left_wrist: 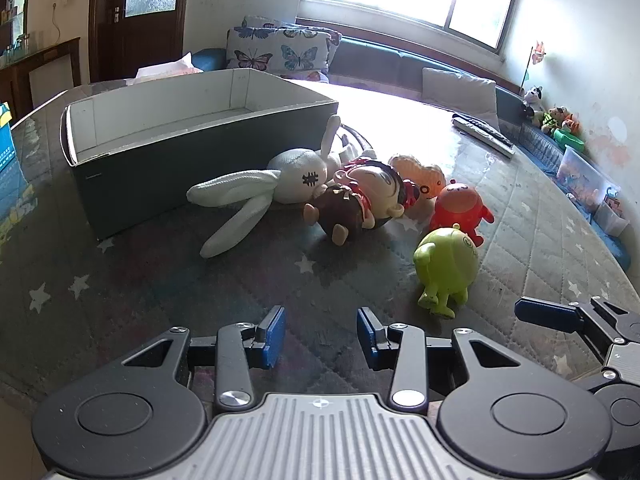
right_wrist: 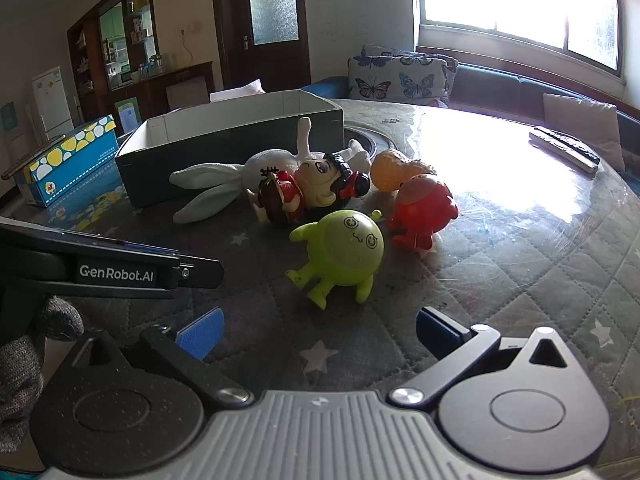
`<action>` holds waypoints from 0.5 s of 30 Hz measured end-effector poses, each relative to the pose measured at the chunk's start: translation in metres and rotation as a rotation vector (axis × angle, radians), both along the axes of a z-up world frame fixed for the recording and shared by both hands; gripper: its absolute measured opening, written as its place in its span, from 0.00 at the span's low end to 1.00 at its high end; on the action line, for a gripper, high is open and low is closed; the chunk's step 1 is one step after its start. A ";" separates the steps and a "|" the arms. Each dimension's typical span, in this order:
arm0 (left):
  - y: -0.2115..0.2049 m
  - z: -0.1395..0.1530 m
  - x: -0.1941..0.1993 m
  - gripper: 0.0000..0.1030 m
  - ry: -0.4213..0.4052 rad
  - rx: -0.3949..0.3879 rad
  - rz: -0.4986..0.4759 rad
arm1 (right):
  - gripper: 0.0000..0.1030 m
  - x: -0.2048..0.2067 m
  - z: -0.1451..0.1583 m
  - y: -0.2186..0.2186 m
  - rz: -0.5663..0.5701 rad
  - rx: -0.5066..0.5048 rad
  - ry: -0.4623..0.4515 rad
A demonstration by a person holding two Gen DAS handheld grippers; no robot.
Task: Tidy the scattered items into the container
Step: 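Move the left tool toward the green one-eyed toy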
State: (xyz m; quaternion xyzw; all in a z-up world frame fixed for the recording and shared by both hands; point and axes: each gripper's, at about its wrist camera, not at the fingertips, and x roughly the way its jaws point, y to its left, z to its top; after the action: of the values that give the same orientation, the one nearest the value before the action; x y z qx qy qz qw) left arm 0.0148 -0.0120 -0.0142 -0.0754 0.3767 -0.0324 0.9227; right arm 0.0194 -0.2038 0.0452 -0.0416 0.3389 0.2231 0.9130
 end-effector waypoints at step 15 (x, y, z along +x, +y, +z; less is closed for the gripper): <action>-0.001 -0.001 0.001 0.41 0.003 0.003 -0.005 | 1.00 0.000 -0.001 0.005 0.010 -0.007 0.003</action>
State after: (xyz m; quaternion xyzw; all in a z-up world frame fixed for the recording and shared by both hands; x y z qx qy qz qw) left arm 0.0161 -0.0130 -0.0147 -0.0731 0.3783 -0.0338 0.9222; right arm 0.0194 -0.1992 0.0445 -0.0463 0.3409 0.2266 0.9112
